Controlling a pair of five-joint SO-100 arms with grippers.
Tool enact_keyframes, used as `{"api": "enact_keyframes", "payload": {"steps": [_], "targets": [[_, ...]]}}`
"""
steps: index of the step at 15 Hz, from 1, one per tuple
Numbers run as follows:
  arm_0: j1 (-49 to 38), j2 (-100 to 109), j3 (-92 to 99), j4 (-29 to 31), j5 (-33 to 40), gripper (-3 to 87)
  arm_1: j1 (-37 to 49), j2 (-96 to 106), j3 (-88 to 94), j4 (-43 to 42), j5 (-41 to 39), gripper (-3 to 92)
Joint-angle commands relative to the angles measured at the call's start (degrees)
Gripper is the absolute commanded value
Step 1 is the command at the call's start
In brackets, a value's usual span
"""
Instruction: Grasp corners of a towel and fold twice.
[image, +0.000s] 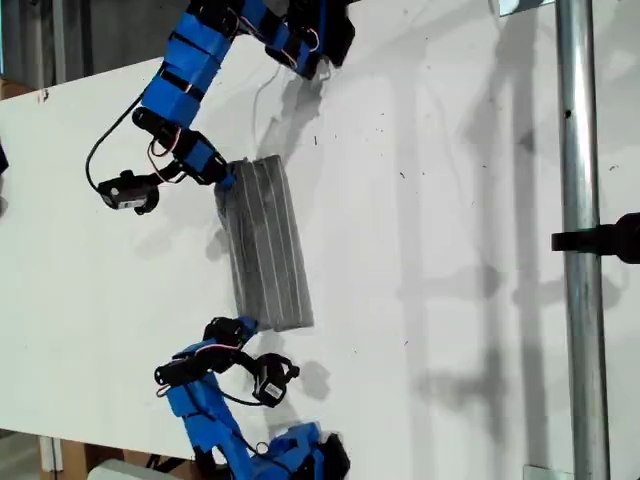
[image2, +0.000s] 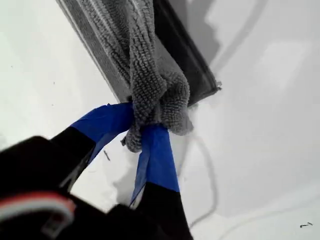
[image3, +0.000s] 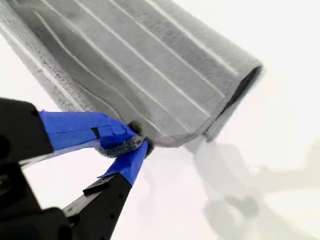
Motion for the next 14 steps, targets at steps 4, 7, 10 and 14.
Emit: {"api": "enact_keyframes", "payload": {"steps": [4,7,10,14], "targets": [[9.2,-1.4,6.9,-5.5,-10.9,-2.8,-4.6,-1.6,9.1,0.4,7.6,-0.2],[10.8,-9.9,6.6,-6.3,-14.8,-2.7,-5.7,-8.5,12.2,0.9,11.4,-0.2],[12.3,-16.0,4.9,-5.9,-17.8,-0.6,-6.2,-16.3,13.5,0.7,14.2,-0.2],[12.6,-13.4,1.9,0.2,-17.5,23.2,-4.0,-14.1,12.8,4.1,15.6,29.1]]}}
